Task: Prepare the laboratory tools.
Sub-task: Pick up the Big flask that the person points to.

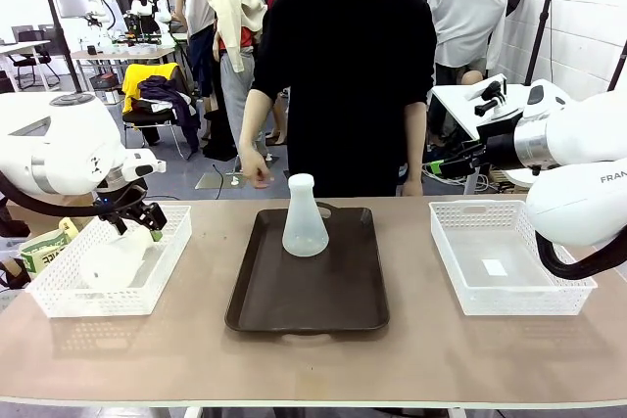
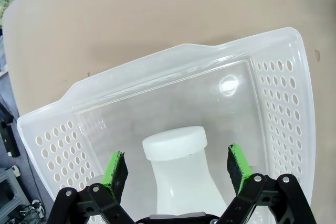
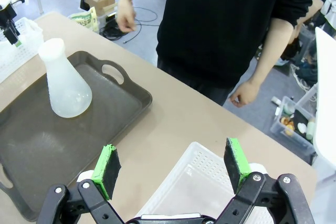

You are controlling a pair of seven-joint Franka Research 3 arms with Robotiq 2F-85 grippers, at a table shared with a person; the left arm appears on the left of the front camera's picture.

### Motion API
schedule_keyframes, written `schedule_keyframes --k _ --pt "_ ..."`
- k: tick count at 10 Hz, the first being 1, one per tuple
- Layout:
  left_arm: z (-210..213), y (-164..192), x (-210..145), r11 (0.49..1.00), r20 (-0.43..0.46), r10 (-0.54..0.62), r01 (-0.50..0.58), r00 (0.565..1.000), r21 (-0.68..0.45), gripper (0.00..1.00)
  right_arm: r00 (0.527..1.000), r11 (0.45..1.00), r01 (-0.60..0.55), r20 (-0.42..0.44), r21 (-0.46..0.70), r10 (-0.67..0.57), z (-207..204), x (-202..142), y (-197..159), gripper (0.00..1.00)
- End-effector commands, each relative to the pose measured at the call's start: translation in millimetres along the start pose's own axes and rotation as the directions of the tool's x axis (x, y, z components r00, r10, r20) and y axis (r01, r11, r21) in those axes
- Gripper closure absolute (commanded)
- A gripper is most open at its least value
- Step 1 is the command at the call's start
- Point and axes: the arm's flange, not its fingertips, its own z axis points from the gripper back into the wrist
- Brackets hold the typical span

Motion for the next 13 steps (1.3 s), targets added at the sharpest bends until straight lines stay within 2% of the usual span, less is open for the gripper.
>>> schedule_keyframes --k 1,2,6,7,13 --pt "-4.1 2.6 1.7 0.999 0.004 0.024 -0.024 1.0 0.032 0.0 1.0 1.0 -0.001 -0.005 0.004 0.001 0.2 2.8 0.1 0.0" --pt "-3.4 2.7 -0.4 0.999 0.004 0.008 -0.008 1.0 0.039 0.13 1.0 1.0 -0.001 -0.005 0.004 0.001 0.2 2.8 0.1 0.0" --pt "-4.4 1.7 -0.8 0.998 -0.014 0.018 -0.017 1.0 0.054 0.85 1.0 1.0 -0.001 -0.005 0.004 0.001 0.2 2.8 0.1 0.0" --pt "-5.8 1.2 -1.5 0.998 -0.018 0.019 -0.018 1.0 0.052 1.0 1.0 1.0 -0.001 -0.005 0.004 0.001 0.2 2.8 0.1 0.0" --pt "-18.8 -2.1 -4.4 0.996 -0.07 0.011 -0.005 0.997 0.085 1.0 1.0 1.0 -0.001 -0.005 0.004 0.001 0.2 2.8 0.1 0.0"
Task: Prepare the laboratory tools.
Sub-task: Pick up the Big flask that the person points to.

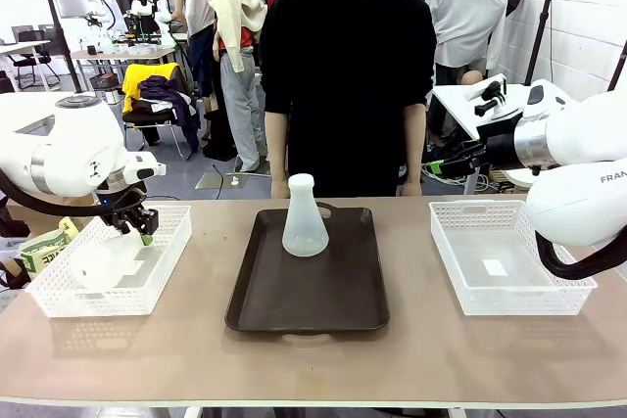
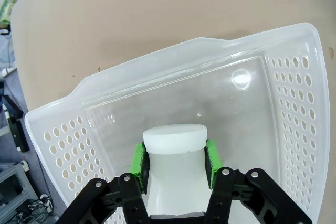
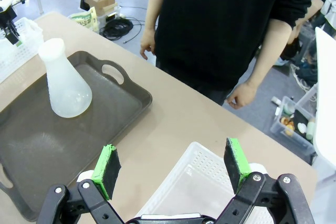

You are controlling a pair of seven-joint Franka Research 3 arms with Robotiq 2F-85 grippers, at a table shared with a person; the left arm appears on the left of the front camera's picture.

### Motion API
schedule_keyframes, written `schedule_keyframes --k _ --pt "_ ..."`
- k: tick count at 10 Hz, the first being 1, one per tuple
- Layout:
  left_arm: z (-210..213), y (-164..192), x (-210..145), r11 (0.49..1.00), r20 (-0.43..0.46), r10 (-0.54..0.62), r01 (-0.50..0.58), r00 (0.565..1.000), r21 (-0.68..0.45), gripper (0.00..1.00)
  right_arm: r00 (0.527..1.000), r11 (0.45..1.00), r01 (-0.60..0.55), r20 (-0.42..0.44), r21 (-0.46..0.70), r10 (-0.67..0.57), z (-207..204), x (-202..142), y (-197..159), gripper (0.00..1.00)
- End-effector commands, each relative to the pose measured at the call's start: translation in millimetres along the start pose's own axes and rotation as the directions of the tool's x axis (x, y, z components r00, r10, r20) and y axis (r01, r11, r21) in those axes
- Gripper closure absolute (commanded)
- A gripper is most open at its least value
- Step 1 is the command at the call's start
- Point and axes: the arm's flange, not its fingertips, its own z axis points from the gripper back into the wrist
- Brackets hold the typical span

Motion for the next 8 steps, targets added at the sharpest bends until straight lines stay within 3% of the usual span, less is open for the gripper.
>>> schedule_keyframes --k 1,4,5,8 --pt "-18.6 -3.9 -3.9 1.0 -0.056 0.017 -0.015 0.998 0.023 1.0 1.0 1.0 -0.001 -0.005 0.004 0.001 0.2 2.8 0.1 0.0" --pt "-20.6 -3.3 -4.8 1.0 -0.072 0.025 -0.026 0.997 -0.012 1.0 1.0 1.0 -0.001 -0.005 0.004 0.001 0.2 2.8 0.1 0.0" --pt "-0.5 0.0 0.1 1.0 -0.006 0.0 0.0 1.0 0.001 1.0 1.0 1.0 -0.001 -0.005 0.004 0.001 0.2 2.8 0.1 0.0" --pt "-0.5 0.0 0.1 1.0 -0.006 0.0 0.0 1.0 0.001 1.0 1.0 1.0 -0.001 -0.005 0.004 0.001 0.2 2.8 0.1 0.0"
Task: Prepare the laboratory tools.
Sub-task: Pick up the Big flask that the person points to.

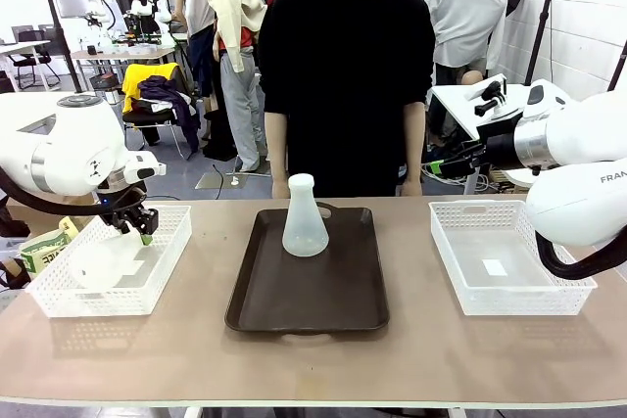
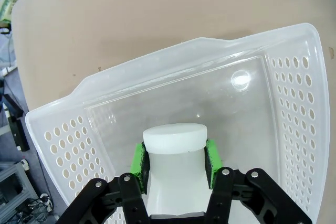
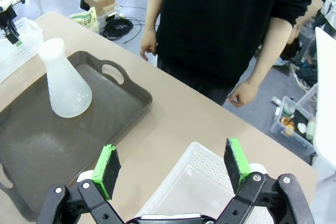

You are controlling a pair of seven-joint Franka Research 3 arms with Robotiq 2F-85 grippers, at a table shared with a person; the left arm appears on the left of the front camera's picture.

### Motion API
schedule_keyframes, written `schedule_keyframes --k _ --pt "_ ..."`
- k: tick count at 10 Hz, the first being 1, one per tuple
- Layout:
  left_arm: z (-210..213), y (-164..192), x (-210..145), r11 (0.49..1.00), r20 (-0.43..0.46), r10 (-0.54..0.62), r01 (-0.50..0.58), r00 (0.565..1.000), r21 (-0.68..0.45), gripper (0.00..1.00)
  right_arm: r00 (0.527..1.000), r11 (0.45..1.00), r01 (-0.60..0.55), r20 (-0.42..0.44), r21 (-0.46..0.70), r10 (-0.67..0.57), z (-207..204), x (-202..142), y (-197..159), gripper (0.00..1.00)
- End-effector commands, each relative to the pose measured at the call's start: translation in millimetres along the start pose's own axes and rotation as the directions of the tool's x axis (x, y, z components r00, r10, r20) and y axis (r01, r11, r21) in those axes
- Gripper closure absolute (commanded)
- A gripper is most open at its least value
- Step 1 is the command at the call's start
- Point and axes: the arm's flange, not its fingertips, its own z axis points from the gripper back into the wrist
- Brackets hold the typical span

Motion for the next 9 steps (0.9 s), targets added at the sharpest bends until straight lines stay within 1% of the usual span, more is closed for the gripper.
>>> schedule_keyframes --k 1,9 --pt "-1.6 0.1 -0.7 1.0 -0.003 -0.001 0.001 1.0 0.001 1.0 1.0 1.0 -0.001 -0.005 0.004 0.001 0.2 2.8 0.1 0.0" --pt "-1.6 0.1 -0.7 1.0 -0.003 -0.001 0.001 1.0 0.001 1.0 1.0 1.0 -0.001 -0.005 0.004 0.001 0.2 2.8 0.1 0.0"
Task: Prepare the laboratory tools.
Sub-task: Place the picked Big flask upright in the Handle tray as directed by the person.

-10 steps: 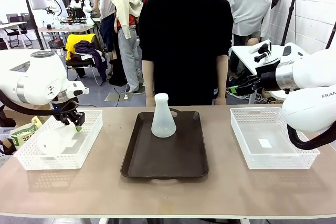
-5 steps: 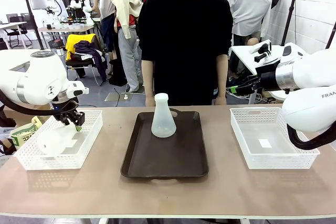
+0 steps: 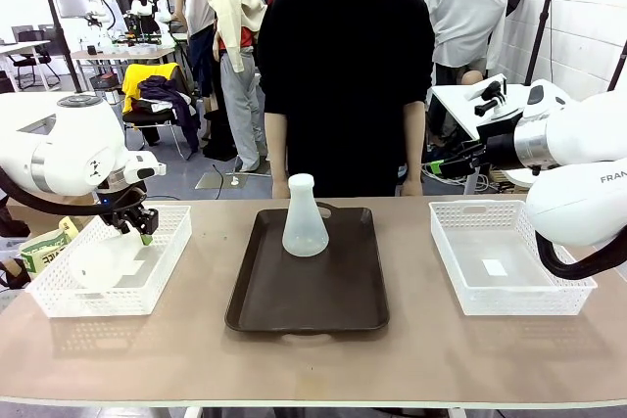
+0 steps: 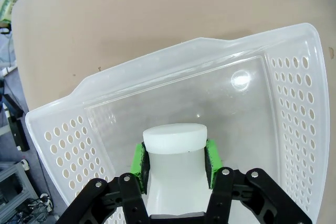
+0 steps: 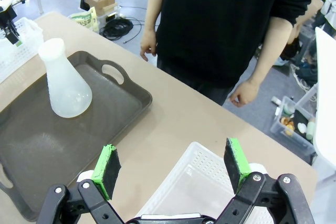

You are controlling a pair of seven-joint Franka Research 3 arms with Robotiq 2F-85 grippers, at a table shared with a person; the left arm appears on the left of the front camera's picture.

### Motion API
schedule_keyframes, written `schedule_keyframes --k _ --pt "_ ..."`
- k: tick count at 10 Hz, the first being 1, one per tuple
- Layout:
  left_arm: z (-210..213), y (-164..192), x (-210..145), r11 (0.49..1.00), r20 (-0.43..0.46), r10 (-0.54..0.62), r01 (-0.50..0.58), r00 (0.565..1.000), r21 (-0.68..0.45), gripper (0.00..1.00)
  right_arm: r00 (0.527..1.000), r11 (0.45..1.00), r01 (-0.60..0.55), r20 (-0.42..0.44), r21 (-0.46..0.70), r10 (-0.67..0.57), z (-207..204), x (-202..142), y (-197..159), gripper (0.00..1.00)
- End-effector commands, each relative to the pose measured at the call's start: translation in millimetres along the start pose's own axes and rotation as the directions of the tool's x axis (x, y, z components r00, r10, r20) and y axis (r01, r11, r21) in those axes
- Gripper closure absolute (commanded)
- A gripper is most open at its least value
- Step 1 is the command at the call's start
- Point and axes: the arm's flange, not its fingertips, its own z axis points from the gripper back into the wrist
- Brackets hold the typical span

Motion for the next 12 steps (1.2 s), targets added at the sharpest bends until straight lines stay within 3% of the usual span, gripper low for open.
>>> schedule_keyframes --k 1,12 --pt "-1.6 0.1 -0.7 1.0 -0.003 -0.001 0.001 1.0 0.001 1.0 1.0 1.0 -0.001 -0.005 0.004 0.001 0.2 2.8 0.1 0.0" --pt "-1.6 0.1 -0.7 1.0 -0.003 -0.001 0.001 1.0 0.001 1.0 1.0 1.0 -0.001 -0.005 0.004 0.001 0.2 2.8 0.1 0.0"
